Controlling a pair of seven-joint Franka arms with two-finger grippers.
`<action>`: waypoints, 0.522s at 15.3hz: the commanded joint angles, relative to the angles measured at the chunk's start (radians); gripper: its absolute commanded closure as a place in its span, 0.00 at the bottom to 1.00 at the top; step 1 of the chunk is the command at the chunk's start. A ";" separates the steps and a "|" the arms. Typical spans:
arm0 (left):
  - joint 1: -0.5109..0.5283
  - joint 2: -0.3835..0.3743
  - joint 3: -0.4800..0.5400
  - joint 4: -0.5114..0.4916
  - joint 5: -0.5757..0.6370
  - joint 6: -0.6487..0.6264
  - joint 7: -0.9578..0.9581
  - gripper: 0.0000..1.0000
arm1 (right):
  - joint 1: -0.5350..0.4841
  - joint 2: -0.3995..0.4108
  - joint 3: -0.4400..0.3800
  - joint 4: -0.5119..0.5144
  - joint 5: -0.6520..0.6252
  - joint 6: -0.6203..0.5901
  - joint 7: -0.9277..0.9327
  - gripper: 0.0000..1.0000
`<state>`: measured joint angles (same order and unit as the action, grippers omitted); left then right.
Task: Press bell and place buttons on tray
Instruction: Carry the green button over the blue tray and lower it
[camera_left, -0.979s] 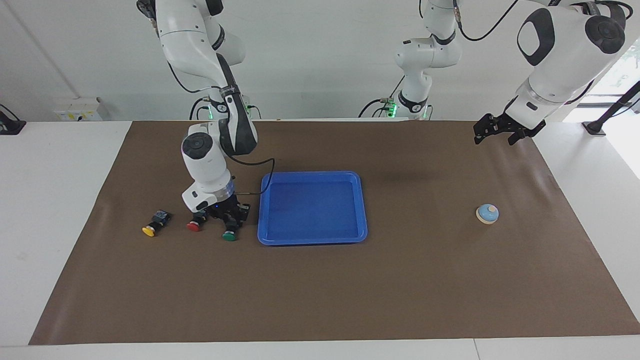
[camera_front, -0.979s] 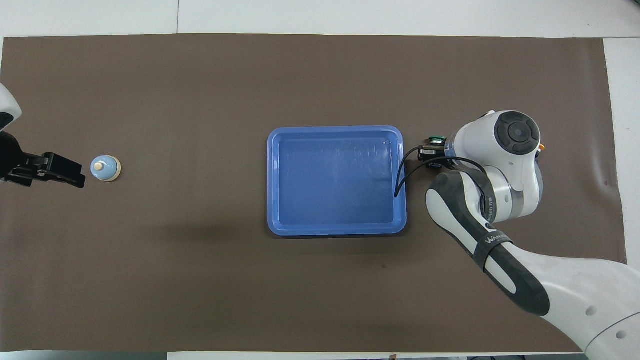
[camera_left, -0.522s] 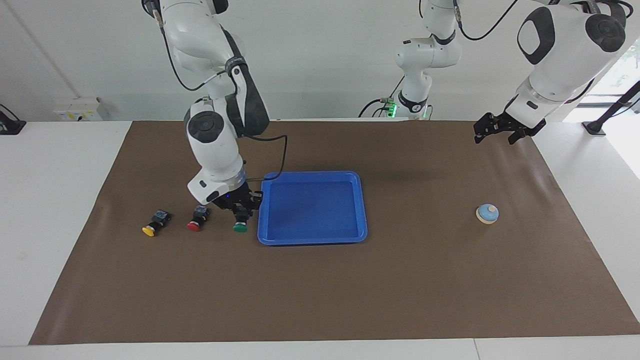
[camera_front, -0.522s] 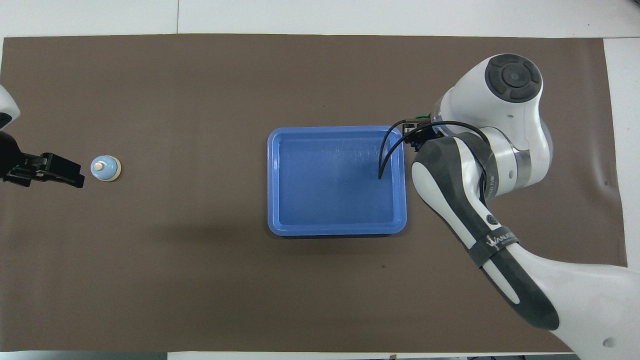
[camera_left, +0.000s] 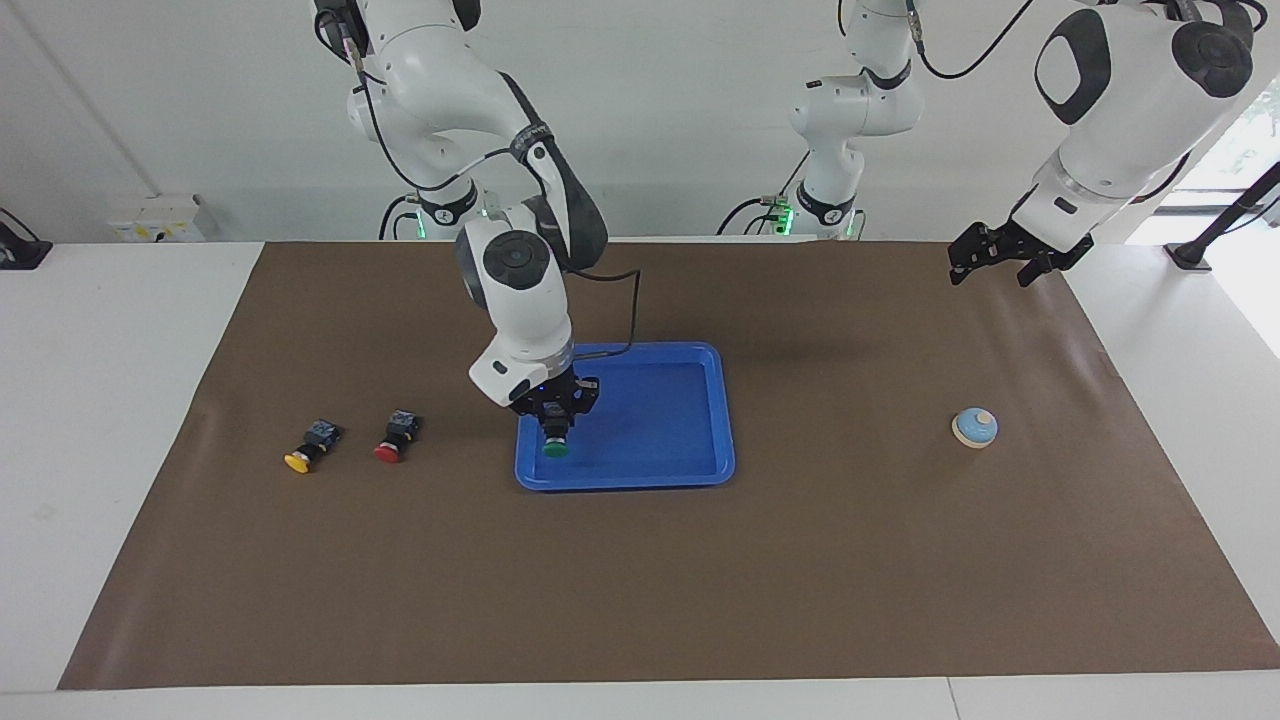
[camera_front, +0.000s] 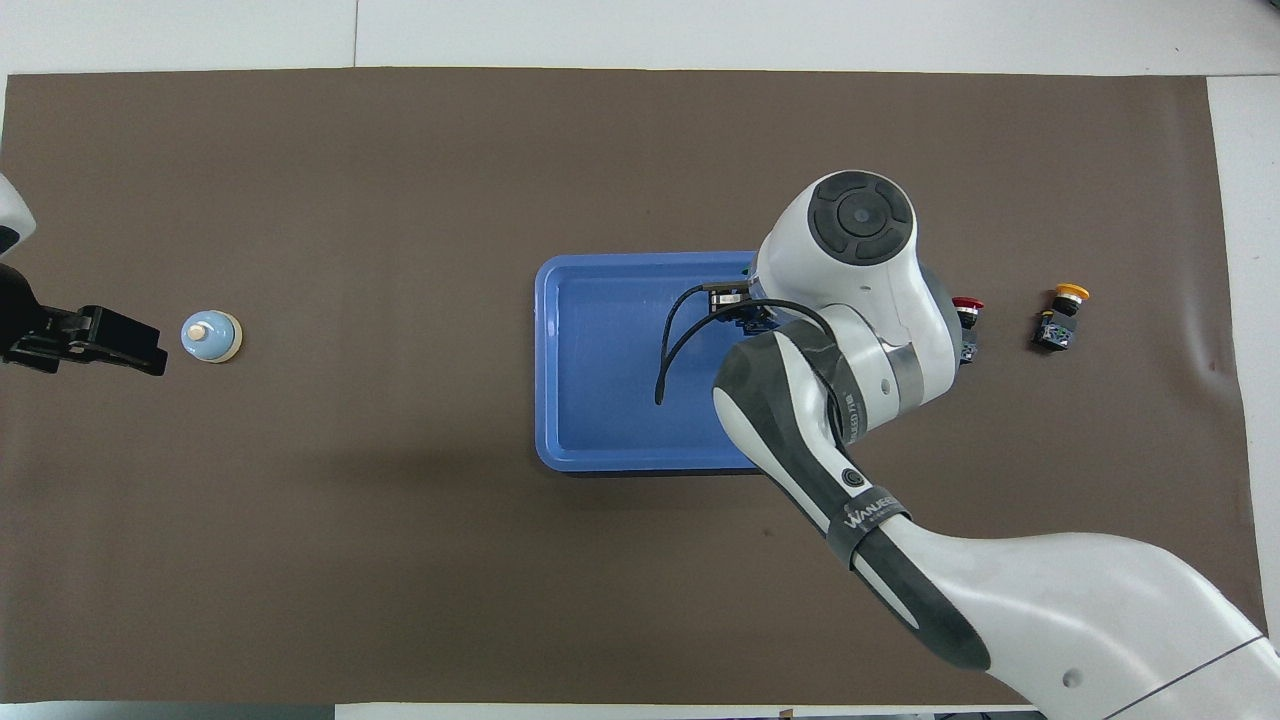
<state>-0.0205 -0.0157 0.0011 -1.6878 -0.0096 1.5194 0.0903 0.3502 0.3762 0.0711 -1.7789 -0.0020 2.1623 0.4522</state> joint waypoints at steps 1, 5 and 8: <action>-0.009 -0.013 0.003 -0.007 0.020 0.002 -0.003 0.00 | 0.019 -0.025 0.001 -0.101 0.002 0.083 0.071 1.00; -0.003 -0.013 0.003 -0.006 0.019 0.002 -0.003 0.00 | 0.024 -0.046 0.002 -0.203 0.002 0.184 0.083 1.00; -0.003 -0.013 0.005 -0.006 0.019 0.002 -0.003 0.00 | 0.024 -0.052 0.006 -0.214 0.002 0.186 0.144 0.48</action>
<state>-0.0199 -0.0157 0.0031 -1.6878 -0.0096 1.5195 0.0903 0.3778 0.3626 0.0714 -1.9484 -0.0017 2.3378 0.5505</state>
